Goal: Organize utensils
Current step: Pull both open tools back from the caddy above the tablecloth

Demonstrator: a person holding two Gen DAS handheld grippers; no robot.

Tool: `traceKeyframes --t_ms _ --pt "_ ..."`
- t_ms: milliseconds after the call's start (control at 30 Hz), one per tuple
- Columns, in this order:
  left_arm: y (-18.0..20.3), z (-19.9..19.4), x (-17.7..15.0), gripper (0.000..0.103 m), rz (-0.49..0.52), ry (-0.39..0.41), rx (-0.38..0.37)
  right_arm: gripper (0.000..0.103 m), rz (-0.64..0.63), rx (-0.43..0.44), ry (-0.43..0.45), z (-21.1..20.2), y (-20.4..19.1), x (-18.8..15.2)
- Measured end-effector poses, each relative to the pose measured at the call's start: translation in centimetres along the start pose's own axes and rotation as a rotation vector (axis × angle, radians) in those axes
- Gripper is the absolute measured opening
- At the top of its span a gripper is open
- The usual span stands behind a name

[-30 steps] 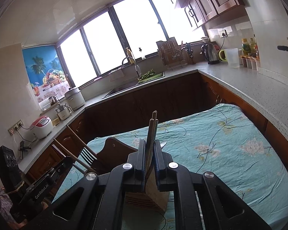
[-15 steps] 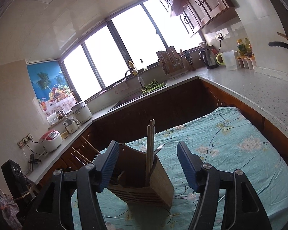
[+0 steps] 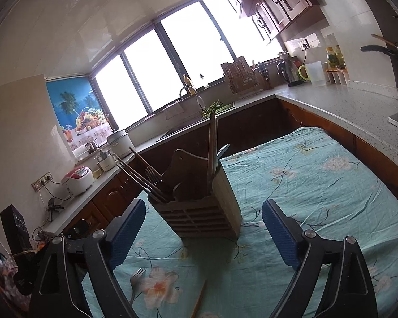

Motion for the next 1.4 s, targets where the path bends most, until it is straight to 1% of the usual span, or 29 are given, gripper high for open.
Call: traceKeyframes --t_ms 133,267,333,400,433,467,567,600,667,733,800,900,967,1067,1133,1267,1300,1400 --pt "-0.1 -2.4 -1.4 0.096 0.018 -0.013 0.032 0.096 -0.02 -0.014 -0.025 -1.2 -0.5 -2.6" --pt "0.3 -4.8 -2.9 0.097 0.066 -0.018 0.05 0.097 -0.036 -0.022 -0.045 -2.7 -1.0 -5.5" --pt "0.6 -6.1 -3.0 0.097 0.091 -0.008 0.052 0.097 -0.071 -0.034 -0.047 -3.4 -1.5 -6.1" --pt "0.8 -7.4 -2.7 0.099 0.121 0.007 0.05 0.098 -0.119 -0.04 -0.037 -4.4 -2.6 -5.7" --pt "1.1 -8.3 -2.4 0.102 0.132 0.021 0.052 0.1 -0.145 -0.044 -0.024 -5.0 -3.2 -5.2" --pt "1.0 -9.2 -2.3 0.102 0.14 0.04 0.054 0.103 -0.172 -0.053 -0.001 -5.9 -3.9 -4.5" --pt "1.0 -11.6 -2.7 0.102 0.157 0.089 0.096 0.103 -0.234 -0.066 0.112 -9.1 -6.0 -3.0" --pt "0.8 -12.4 -3.4 0.102 0.16 0.106 0.106 0.103 -0.249 -0.069 0.143 -10.0 -6.4 -3.0" --pt "0.3 -13.6 -5.0 0.102 0.15 0.147 0.111 0.103 -0.263 -0.085 0.174 -11.2 -6.9 -4.2" --pt "0.0 -14.2 -6.7 0.102 0.149 0.164 0.118 0.103 -0.292 -0.095 0.187 -11.7 -7.0 -6.4" --pt "-0.3 -14.4 -8.4 0.102 0.154 0.172 0.128 0.103 -0.323 -0.121 0.172 -11.5 -6.9 -8.9" --pt "-0.7 -13.8 -10.3 0.102 0.168 0.159 0.154 0.103 -0.362 -0.131 0.116 -10.8 -6.7 -11.8" --pt "-1.2 -13.4 -11.0 0.102 0.172 0.147 0.172 0.103 -0.365 -0.131 0.078 -10.3 -6.5 -13.0" --pt "-1.5 -13.6 -11.4 0.102 0.164 0.133 0.181 0.103 -0.367 -0.129 0.072 -10.4 -6.4 -13.4" --pt "-1.6 -14.0 -11.0 0.102 0.152 0.149 0.176 0.103 -0.363 -0.138 0.078 -10.4 -6.3 -13.4" --pt "-1.0 -14.2 -10.9 0.102 0.167 0.138 0.171 0.103 -0.335 -0.141 0.071 -10.7 -5.7 -13.5" --pt "-1.3 -14.1 -10.9 0.102 0.168 0.135 0.162 0.103 -0.326 -0.141 0.07 -10.9 -5.5 -13.5" --pt "-1.2 -14.4 -10.8 0.102 0.174 0.144 0.154 0.103 -0.315 -0.15 0.085 -11.6 -5.0 -13.3"
Point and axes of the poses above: each gripper's, at about its wrist camera, not at the fingertips, and z roughly the way its jaws point, y to its right, x to its top, the point moved 7 cm from there along z, roughly the way its jaws point, and after that the axes turned 10 degrees about x, right-handed, at the moved point
